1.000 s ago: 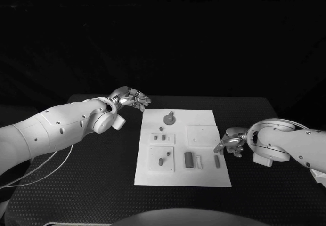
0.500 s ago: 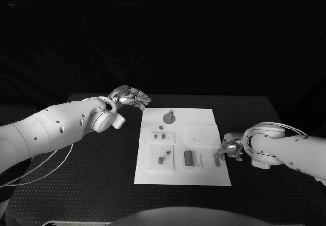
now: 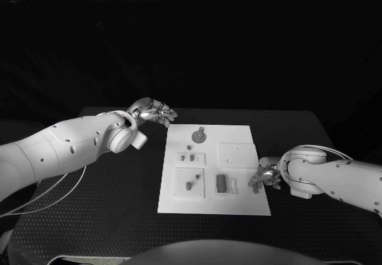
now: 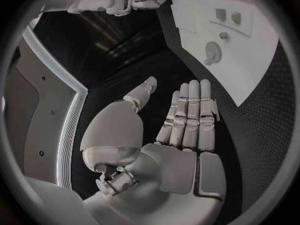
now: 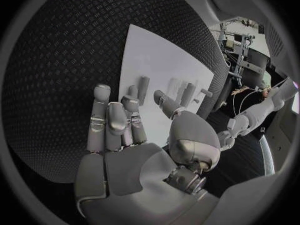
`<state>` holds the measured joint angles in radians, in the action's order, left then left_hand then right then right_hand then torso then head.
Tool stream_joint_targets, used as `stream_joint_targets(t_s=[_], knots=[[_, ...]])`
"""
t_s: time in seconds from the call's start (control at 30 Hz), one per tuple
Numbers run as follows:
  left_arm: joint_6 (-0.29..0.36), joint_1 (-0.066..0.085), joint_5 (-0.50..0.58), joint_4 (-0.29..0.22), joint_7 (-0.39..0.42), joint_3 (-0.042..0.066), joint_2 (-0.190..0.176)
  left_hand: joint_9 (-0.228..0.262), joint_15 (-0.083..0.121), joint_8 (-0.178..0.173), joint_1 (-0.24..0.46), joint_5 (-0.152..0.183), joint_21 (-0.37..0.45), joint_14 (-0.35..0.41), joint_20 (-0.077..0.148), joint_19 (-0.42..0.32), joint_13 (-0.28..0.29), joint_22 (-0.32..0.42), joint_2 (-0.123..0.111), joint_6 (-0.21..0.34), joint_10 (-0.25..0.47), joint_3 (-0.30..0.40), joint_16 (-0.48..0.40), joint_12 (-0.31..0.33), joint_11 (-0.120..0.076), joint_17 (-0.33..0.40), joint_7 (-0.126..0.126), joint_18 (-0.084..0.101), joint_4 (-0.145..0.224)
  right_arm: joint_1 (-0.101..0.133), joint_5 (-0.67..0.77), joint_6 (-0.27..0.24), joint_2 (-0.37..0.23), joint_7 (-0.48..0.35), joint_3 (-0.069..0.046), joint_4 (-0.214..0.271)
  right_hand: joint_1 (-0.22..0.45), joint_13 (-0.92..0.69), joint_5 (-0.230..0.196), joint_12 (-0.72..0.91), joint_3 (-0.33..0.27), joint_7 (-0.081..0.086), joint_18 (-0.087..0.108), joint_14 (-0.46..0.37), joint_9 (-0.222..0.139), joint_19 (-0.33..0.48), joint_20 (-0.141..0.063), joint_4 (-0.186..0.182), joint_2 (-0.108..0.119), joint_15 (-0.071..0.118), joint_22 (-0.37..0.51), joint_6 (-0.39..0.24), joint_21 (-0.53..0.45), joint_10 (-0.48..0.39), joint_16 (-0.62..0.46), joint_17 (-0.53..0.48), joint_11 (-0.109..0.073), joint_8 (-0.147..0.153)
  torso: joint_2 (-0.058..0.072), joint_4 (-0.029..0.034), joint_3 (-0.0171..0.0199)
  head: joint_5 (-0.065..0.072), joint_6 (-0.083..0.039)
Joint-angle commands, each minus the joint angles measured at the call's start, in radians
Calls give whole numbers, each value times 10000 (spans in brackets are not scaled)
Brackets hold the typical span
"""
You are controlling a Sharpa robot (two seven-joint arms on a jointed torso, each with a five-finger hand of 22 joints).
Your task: Assemble the parts on the task board
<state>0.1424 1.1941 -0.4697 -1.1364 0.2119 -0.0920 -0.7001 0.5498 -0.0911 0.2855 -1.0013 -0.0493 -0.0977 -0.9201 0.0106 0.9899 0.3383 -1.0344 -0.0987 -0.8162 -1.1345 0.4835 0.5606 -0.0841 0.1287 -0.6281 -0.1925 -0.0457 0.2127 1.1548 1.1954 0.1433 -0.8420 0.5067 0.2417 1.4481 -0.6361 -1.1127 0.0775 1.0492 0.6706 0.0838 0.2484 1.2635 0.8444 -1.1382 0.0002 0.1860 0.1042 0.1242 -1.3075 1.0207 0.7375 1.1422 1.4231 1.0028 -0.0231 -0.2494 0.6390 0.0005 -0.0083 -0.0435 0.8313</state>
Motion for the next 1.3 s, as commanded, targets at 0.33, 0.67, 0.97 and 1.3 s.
stream_joint_targets(t_s=[0.33,0.67,0.97,1.3], knots=[[-239,12,64,-57,30,8,-22,15,-26,47,55,-12,69,-41,-48,8,32,-15,25,16,24,-19,-94,50,2,-38,58,-147,-61,-442,1437,25,270,47,65,-148,-749,-9,11,38,91,60,134,-127,7,-7,6,791,-470,-21,-221,-41,47,-65,33,-32,30,169,-6,1,-9,-34,69],[-210,12,64,-86,32,8,-43,17,-28,46,56,-12,75,-38,-50,4,40,-16,28,18,26,-19,-106,53,2,-47,57,-146,-63,-556,1811,30,354,70,65,-71,-2360,2,5,30,70,103,134,-178,6,44,37,1046,-473,-56,-221,-121,86,-81,5,-114,75,345,-8,-1,-17,-40,122],[-197,12,64,-81,31,8,-45,18,-30,45,59,-12,80,-37,-51,1,47,-18,29,21,29,-20,-116,56,3,-56,53,-145,-67,-554,309,-473,298,-8,62,87,-1992,37,17,20,-228,205,134,-159,-407,71,119,959,-1300,-156,-207,-218,78,-48,21,-105,179,708,-8,13,-10,-37,124],[-204,12,64,-74,26,8,-43,20,-30,44,56,-12,84,-38,-50,1,54,-20,32,22,29,-19,-125,58,3,-67,51,-146,-68,-353,-2217,-1797,79,-262,57,437,-1567,67,25,28,-256,175,134,-59,-622,29,70,1044,-1439,-125,-211,-48,95,40,56,-38,141,774,-7,4,-9,-73,120]])
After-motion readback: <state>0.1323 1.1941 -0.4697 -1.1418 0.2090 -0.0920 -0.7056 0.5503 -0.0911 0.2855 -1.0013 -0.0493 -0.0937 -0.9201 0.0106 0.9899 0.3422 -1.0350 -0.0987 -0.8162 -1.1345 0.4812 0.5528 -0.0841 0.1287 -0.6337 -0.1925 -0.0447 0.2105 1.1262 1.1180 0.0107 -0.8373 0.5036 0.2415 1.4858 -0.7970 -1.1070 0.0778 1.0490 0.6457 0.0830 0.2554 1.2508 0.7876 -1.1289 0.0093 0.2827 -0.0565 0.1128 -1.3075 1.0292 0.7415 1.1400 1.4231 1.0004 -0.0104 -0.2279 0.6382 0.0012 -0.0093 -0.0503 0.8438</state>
